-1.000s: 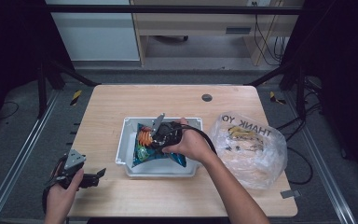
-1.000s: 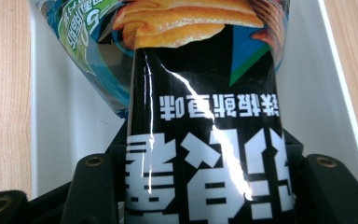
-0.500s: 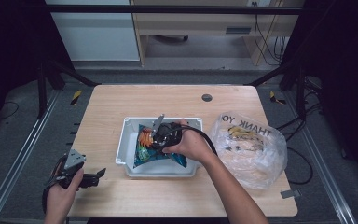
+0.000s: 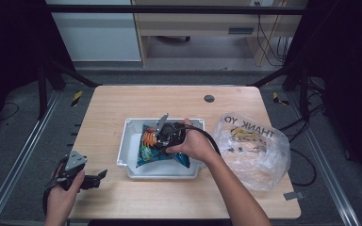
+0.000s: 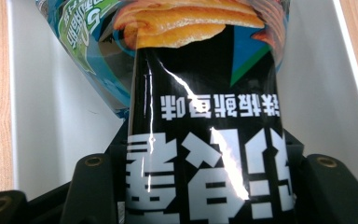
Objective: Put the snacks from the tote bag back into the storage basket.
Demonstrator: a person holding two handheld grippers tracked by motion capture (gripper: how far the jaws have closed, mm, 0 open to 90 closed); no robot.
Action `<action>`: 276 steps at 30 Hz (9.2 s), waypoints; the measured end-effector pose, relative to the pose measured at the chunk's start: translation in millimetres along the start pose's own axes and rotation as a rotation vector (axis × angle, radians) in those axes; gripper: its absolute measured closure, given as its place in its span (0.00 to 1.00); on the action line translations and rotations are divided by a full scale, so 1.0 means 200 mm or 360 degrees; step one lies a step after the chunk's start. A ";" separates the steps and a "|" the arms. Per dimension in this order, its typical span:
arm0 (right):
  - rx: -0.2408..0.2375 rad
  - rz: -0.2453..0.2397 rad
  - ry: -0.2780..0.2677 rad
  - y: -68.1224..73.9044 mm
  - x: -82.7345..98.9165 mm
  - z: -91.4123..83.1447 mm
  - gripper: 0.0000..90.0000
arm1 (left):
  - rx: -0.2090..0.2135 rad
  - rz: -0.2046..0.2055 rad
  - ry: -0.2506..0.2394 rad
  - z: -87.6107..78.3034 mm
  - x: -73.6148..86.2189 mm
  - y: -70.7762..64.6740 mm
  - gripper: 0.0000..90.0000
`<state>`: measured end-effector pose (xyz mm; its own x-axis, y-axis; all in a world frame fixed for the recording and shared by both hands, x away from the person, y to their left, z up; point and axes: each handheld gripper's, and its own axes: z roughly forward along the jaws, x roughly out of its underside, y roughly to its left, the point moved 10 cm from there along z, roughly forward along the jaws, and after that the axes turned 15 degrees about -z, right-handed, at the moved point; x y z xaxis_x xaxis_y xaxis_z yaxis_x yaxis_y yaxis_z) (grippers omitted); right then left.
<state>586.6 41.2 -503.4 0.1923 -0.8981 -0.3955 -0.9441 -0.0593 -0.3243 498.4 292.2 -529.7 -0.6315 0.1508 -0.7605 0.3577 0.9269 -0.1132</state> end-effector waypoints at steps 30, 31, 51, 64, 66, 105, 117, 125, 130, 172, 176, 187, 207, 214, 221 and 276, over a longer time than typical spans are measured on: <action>0.0072 0.0093 -0.0045 -0.03 -0.02 -0.01 0.37 | 0.0001 0.0003 0.0001 0.00 0.00 0.00 0.04; 0.0076 0.0095 -0.0048 -0.03 -0.02 -0.01 0.36 | 0.0001 0.0004 0.0001 0.00 0.00 0.00 0.04; 0.0149 0.0134 -0.0121 -0.06 -0.04 -0.09 0.29 | -0.0003 0.0003 0.0009 0.00 0.00 0.01 0.04; 0.0151 0.0150 -0.0128 -0.05 -0.05 -0.10 0.22 | -0.0003 -0.0003 0.0009 0.01 0.00 0.01 0.04; 0.0157 0.0159 -0.0127 -0.05 -0.05 -0.10 0.21 | -0.0003 -0.0002 0.0010 0.01 0.00 0.01 0.04; 0.0299 0.0329 -0.0263 0.01 -0.17 -0.32 0.09 | -0.0009 0.0010 0.0008 -0.01 0.01 0.00 0.04; 0.0384 0.0383 -0.0304 0.02 -0.17 -0.41 0.09 | -0.0012 0.0021 0.0016 0.00 0.01 0.00 0.04; 0.0428 0.0410 -0.0374 0.03 -0.20 -0.47 0.09 | -0.0010 0.0018 0.0017 0.00 0.01 0.00 0.04; 0.0453 0.0419 -0.0404 0.04 -0.22 -0.51 0.09 | -0.0011 0.0018 0.0018 0.00 0.01 0.00 0.04; 0.0629 0.0542 -0.0467 0.12 -0.15 -0.75 0.08 | -0.0019 0.0020 0.0014 0.00 0.02 0.00 0.03; 0.0641 0.0572 -0.0469 0.12 -0.13 -0.76 0.08 | -0.0020 0.0011 0.0012 -0.01 0.02 0.00 0.03; 0.0687 0.0622 -0.0493 0.14 -0.08 -0.83 0.07 | -0.0018 0.0007 0.0010 -0.01 0.02 0.00 0.03; 0.0824 0.0707 -0.0463 0.20 0.10 -0.97 0.07 | -0.0030 0.0000 0.0001 -0.01 0.01 0.02 0.03; 0.0887 0.0750 -0.0434 0.23 0.18 -1.01 0.07 | -0.0033 -0.0010 -0.0008 -0.02 0.01 0.02 0.03; 0.0920 0.0828 -0.0409 0.25 0.29 -1.02 0.07 | -0.0033 -0.0009 -0.0009 -0.02 0.01 0.02 0.03; 0.0927 0.1215 -0.0151 0.41 0.85 -0.72 0.07 | -0.0039 -0.0008 -0.0003 -0.02 0.01 0.03 0.03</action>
<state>502.9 -179.3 -474.4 -0.3732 -0.5646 -0.7362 -0.5475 0.7746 -0.3165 497.1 300.3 -529.6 -0.6317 0.1455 -0.7614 0.3375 0.9359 -0.1012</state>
